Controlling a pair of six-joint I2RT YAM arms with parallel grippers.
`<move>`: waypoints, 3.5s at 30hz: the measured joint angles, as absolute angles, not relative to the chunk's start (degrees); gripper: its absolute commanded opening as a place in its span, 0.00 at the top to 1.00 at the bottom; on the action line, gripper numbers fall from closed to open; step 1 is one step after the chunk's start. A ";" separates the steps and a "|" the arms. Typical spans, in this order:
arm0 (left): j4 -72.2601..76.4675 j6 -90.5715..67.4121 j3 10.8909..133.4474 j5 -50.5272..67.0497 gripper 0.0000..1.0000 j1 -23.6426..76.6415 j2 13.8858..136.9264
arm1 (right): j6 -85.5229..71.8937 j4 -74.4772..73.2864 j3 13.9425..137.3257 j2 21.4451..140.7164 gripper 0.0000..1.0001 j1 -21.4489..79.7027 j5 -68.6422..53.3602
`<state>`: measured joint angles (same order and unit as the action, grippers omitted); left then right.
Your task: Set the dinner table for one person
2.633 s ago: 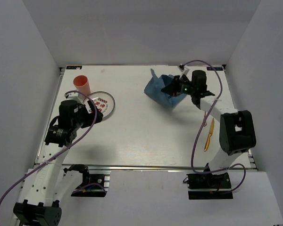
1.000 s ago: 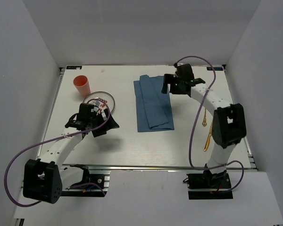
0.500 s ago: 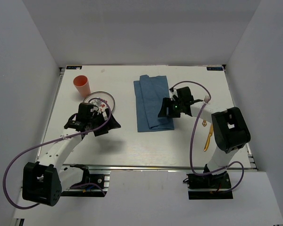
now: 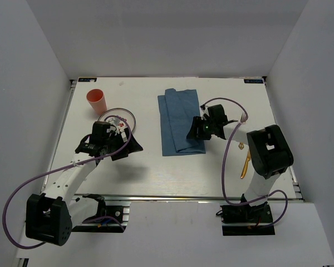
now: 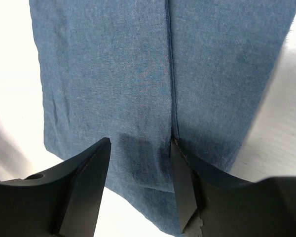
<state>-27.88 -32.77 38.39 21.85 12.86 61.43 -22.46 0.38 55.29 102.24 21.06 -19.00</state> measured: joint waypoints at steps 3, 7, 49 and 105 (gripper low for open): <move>-27.90 -32.77 38.39 21.85 0.02 12.86 61.45 | -22.79 0.73 54.11 100.95 0.41 21.17 -16.91; -27.92 -32.77 38.39 21.85 0.02 12.86 61.45 | -23.03 0.36 52.14 98.63 0.41 21.04 -14.17; -16.14 -36.69 38.41 31.90 0.02 13.32 68.34 | -24.77 1.69 47.92 89.12 1.00 20.45 -20.75; -43.51 -43.94 94.15 -13.56 1.00 34.00 99.90 | -29.71 -15.22 54.19 59.77 1.00 10.66 -2.09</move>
